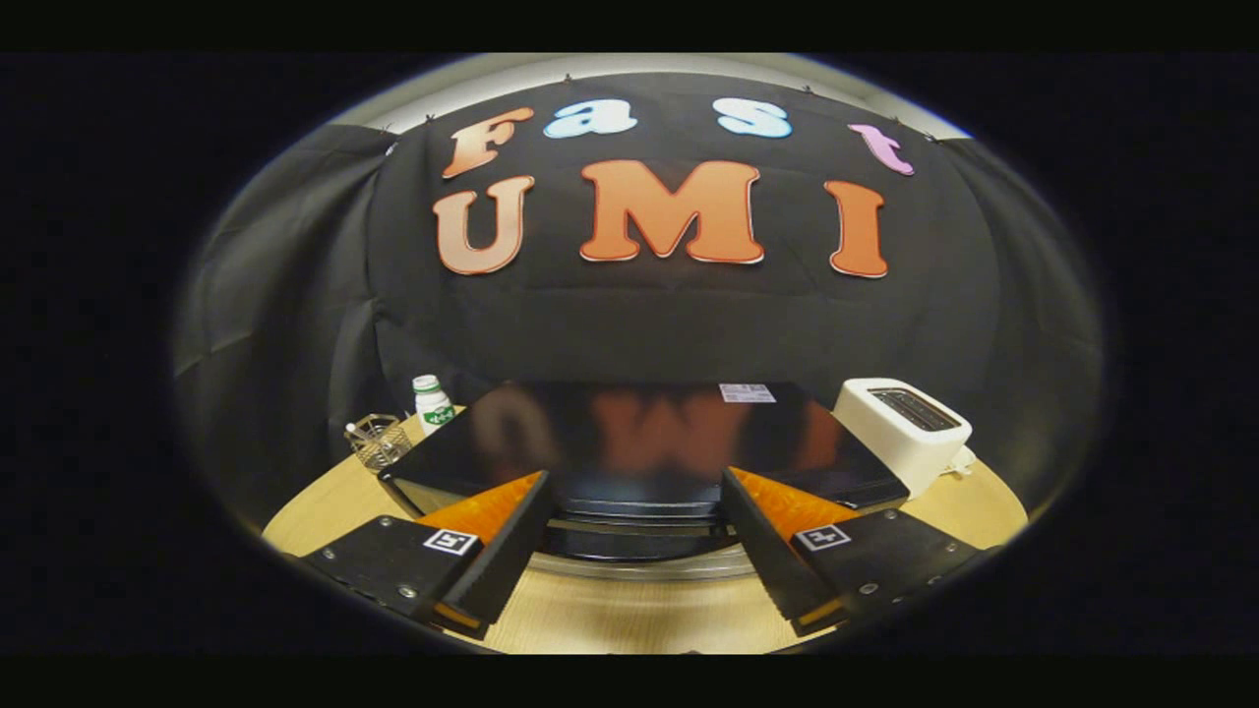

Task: Open the toaster oven, put the food inside, and close the toaster oven door.

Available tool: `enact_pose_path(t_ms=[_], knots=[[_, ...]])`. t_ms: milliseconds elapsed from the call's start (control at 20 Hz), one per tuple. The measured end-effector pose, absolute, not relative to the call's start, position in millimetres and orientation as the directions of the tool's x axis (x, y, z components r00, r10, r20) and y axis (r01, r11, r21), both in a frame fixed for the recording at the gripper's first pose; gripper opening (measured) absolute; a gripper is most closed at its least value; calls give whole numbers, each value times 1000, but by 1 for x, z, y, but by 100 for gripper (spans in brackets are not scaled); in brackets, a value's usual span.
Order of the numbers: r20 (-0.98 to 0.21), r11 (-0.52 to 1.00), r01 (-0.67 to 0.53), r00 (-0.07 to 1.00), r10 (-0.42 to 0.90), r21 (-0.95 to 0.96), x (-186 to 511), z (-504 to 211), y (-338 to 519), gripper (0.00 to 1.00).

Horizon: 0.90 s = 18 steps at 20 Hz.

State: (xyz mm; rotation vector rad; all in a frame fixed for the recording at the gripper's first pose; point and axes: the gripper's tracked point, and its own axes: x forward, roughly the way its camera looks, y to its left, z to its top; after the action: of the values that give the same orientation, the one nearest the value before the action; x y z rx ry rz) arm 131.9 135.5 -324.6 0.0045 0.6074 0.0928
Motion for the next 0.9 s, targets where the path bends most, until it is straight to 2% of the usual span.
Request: enact_pose_path(t_ms=[300,450,550,900], knots=[[-558,995,-100,825,93,17,111,-321,138,99],[-536,993,-104,836,119,58,100,-317,139,92],[-531,992,-109,839,122,56,93,-316,138,92],[-573,989,-146,809,134,24,39,-318,137,92]])
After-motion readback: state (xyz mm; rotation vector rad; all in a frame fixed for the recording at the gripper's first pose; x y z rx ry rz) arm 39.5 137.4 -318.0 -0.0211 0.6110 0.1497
